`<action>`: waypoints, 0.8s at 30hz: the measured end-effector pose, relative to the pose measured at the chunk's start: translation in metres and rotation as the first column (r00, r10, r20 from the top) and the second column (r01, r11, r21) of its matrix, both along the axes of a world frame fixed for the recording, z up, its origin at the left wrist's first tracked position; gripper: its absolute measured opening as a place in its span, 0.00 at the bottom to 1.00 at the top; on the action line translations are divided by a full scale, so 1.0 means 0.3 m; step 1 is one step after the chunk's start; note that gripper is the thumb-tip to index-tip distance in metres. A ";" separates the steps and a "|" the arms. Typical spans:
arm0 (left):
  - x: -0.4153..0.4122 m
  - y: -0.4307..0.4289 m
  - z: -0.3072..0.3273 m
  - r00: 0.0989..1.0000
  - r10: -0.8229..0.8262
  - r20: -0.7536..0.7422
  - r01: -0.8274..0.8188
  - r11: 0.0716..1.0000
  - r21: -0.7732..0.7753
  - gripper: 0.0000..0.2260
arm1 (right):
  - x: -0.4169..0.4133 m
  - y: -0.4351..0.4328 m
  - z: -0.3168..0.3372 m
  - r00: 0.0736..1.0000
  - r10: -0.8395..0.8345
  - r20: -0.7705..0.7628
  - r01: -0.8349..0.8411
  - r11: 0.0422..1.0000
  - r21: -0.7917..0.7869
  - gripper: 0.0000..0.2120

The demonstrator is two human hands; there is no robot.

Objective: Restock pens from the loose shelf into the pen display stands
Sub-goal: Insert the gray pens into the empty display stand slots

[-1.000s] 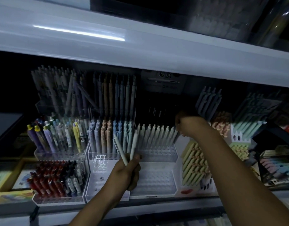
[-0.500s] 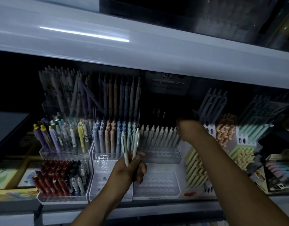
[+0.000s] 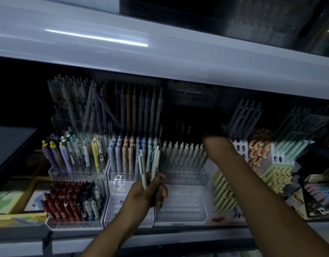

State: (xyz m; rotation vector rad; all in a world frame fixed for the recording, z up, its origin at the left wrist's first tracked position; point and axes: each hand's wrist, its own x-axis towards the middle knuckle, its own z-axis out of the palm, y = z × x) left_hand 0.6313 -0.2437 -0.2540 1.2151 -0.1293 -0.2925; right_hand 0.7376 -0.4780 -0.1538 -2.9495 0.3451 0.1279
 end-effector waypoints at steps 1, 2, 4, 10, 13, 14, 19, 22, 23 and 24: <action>-0.001 0.001 -0.001 1.000 -0.001 -0.002 0.001 1.000 0.001 0.19 | -0.011 -0.001 -0.004 1.000 -0.002 0.003 0.002 1.000 -0.010 0.17; -0.001 0.002 -0.002 1.000 -0.003 -0.003 0.003 1.000 0.001 0.19 | -0.013 -0.001 -0.012 1.000 -0.003 0.009 0.003 1.000 -0.003 0.13; 0.000 0.004 -0.004 1.000 -0.004 -0.001 0.005 1.000 0.002 0.18 | -0.024 0.007 -0.009 0.999 0.041 0.011 -0.040 0.997 -0.063 0.12; -0.003 0.017 -0.011 1.000 -0.004 0.015 0.004 1.000 0.000 0.18 | -0.059 -0.036 -0.032 0.975 0.067 0.210 -0.091 0.990 0.106 0.12; -0.003 0.022 -0.016 1.000 -0.002 0.024 0.001 1.000 0.013 0.16 | -0.112 -0.041 -0.066 0.912 0.029 0.410 -0.147 0.955 0.259 0.09; -0.002 0.023 -0.016 1.000 -0.006 0.024 0.006 1.000 0.018 0.15 | -0.138 -0.025 -0.083 0.894 0.013 0.449 -0.167 0.938 0.304 0.07; -0.001 0.012 -0.013 1.000 -0.017 0.003 0.017 1.000 0.008 0.15 | -0.258 0.129 -0.143 0.954 0.063 0.292 -0.261 0.653 0.711 0.04; -0.009 0.012 -0.006 0.999 -0.040 0.033 0.038 0.998 0.050 0.18 | -0.291 0.209 -0.183 0.943 0.279 0.179 -0.298 0.478 0.826 0.05; -0.012 0.015 -0.003 0.997 -0.057 0.050 0.053 0.996 0.074 0.19 | -0.295 0.227 -0.199 0.938 0.297 0.177 -0.299 0.439 0.847 0.05; -0.014 0.018 0.000 0.996 -0.071 0.062 0.064 0.993 0.097 0.19 | -0.297 0.237 -0.214 0.939 0.290 0.184 -0.297 0.414 0.860 0.05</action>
